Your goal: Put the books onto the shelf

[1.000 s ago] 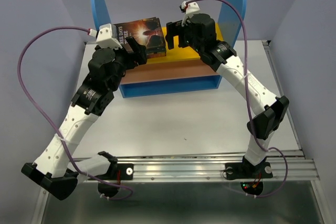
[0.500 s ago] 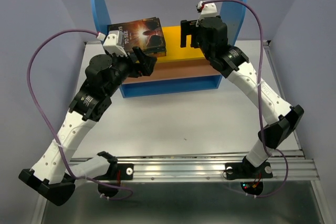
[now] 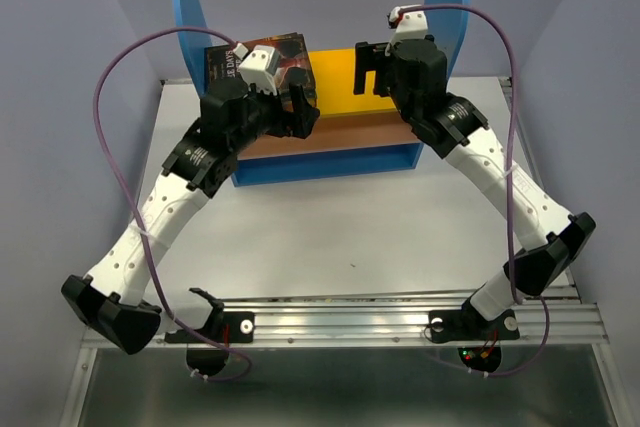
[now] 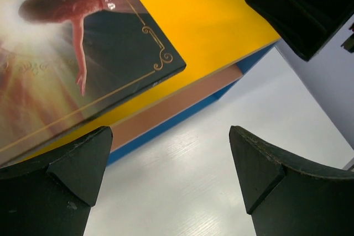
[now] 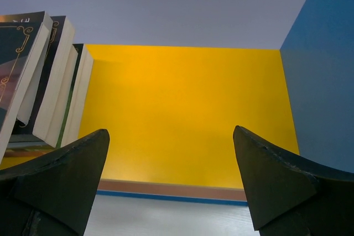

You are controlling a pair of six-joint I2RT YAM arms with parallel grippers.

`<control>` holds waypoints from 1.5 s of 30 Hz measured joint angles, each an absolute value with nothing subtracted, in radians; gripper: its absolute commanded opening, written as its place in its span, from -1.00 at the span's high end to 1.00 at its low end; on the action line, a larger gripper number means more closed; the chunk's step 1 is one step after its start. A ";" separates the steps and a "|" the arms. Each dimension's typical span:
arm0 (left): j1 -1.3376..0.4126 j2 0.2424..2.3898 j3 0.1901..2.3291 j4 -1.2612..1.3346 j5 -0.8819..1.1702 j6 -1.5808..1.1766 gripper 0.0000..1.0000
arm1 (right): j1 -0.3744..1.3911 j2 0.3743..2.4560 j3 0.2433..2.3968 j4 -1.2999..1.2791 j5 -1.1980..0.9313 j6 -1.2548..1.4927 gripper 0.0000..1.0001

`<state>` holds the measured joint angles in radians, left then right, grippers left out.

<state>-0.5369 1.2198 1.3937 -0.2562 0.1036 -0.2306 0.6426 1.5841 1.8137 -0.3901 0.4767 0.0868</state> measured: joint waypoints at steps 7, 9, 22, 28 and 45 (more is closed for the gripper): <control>-0.537 1.284 1.501 -0.286 0.097 -0.163 -0.98 | 0.643 1.563 1.783 -0.390 0.485 0.087 -1.00; -0.535 1.296 1.519 -0.298 0.096 -0.149 -0.98 | 0.643 1.563 1.782 -0.390 0.491 0.087 -1.00; -0.456 1.347 1.558 -0.334 0.093 -0.098 -0.98 | 0.643 1.501 1.739 -0.388 0.495 0.099 -1.00; -0.439 1.321 1.545 -0.333 0.087 -0.097 -0.98 | 0.643 1.493 1.726 -0.388 0.493 0.107 -1.00; -0.430 1.104 1.369 -0.288 0.094 -0.195 -0.98 | 0.643 1.700 1.813 -0.381 0.413 0.086 -1.00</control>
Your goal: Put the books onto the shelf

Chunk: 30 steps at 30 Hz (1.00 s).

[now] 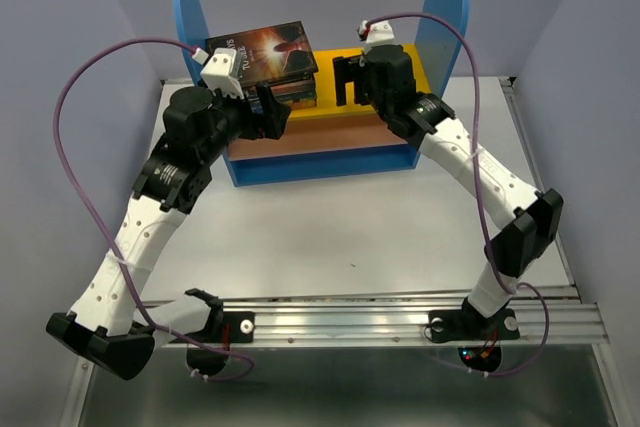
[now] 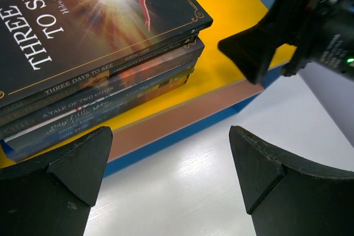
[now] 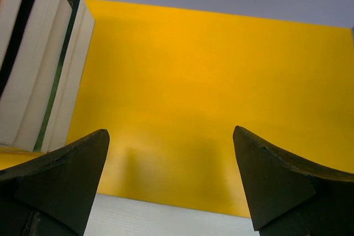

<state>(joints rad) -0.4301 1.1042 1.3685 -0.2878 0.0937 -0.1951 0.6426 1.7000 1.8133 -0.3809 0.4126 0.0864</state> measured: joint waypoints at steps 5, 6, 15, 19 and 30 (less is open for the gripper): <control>-0.430 1.090 1.360 -0.289 0.049 -0.234 -0.98 | 0.642 1.783 1.818 -0.382 0.334 0.064 -1.00; -0.430 1.089 1.358 -0.289 0.044 -0.239 -0.98 | 0.642 1.792 1.818 -0.381 0.311 0.057 -1.00; -0.430 1.081 1.336 -0.289 0.007 -0.260 -0.98 | 0.638 1.784 1.759 -0.277 0.129 -0.017 -0.39; -0.430 1.069 1.333 -0.288 -0.009 -0.265 -0.98 | 0.630 1.781 1.729 -0.231 0.080 -0.018 0.08; -0.430 1.045 1.328 -0.289 -0.040 -0.271 -0.98 | 0.625 1.737 1.589 -0.049 -0.069 -0.022 0.34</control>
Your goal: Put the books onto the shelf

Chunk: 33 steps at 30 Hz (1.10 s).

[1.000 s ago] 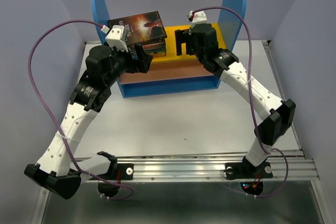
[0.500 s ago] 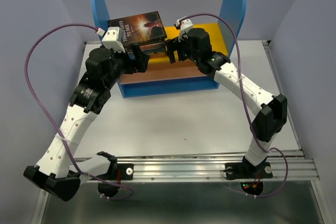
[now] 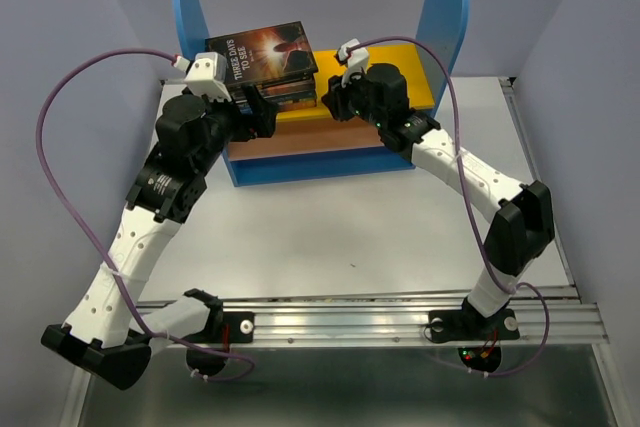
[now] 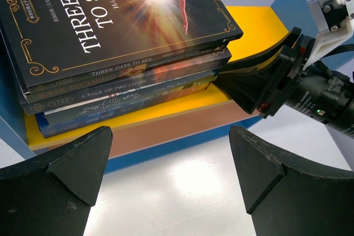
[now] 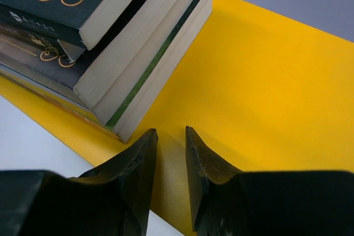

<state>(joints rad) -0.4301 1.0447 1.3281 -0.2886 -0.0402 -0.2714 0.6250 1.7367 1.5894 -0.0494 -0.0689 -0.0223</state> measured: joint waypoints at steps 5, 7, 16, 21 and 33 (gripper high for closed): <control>-0.430 1.045 1.328 -0.289 -0.051 -0.272 -0.98 | 0.613 1.734 1.570 -0.012 -0.146 -0.022 0.37; -0.430 1.045 1.328 -0.288 -0.057 -0.272 -0.98 | 0.613 1.734 1.568 -0.006 -0.189 -0.021 0.37; -0.430 1.045 1.328 -0.289 -0.077 -0.276 -0.98 | 0.596 1.734 1.562 0.008 -0.300 -0.022 0.45; -0.430 1.045 1.320 -0.289 -0.089 -0.282 -0.98 | 0.596 1.734 1.560 0.009 -0.350 -0.023 0.46; -0.430 1.047 1.317 -0.292 -0.114 -0.291 -0.98 | 0.603 1.737 1.560 0.010 -0.385 -0.030 0.46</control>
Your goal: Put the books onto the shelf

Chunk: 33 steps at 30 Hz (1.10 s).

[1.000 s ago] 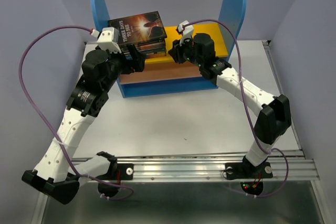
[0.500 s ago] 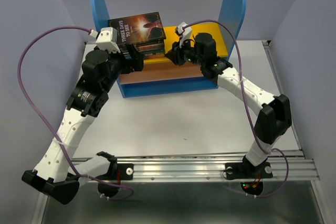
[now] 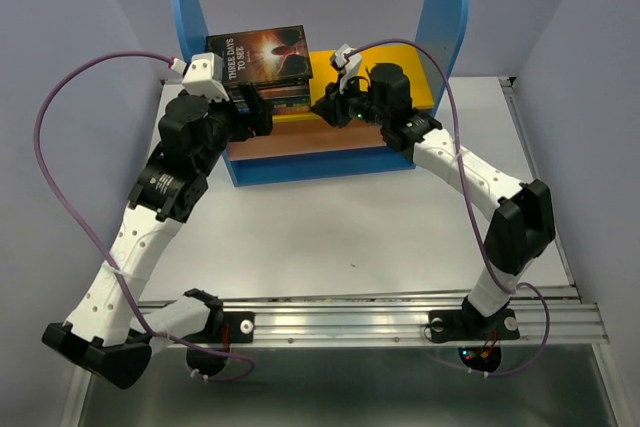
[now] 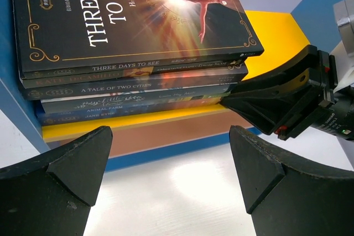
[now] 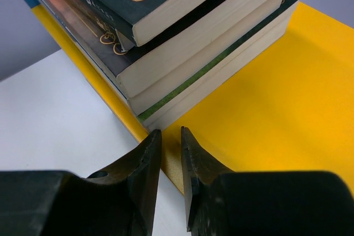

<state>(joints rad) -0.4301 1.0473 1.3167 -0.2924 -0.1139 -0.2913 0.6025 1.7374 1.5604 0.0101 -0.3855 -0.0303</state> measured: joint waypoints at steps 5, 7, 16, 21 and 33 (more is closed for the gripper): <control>-0.430 1.066 1.317 -0.293 -0.115 -0.293 -0.98 | 0.606 1.737 1.561 0.010 -0.362 -0.027 0.41; -0.430 1.072 1.317 -0.295 -0.115 -0.295 -0.98 | 0.616 1.736 1.561 0.012 -0.311 -0.014 0.39; -0.430 1.063 1.317 -0.313 -0.147 -0.328 -0.98 | 0.659 1.650 1.521 -0.022 0.099 0.083 0.03; -0.430 1.016 1.323 -0.370 -0.218 -0.381 -0.98 | 0.658 1.544 1.517 -0.072 0.207 0.105 -1.00; -0.430 0.762 1.308 -0.773 -0.658 -0.772 -0.98 | 0.658 1.082 1.227 -0.322 0.497 0.361 -1.00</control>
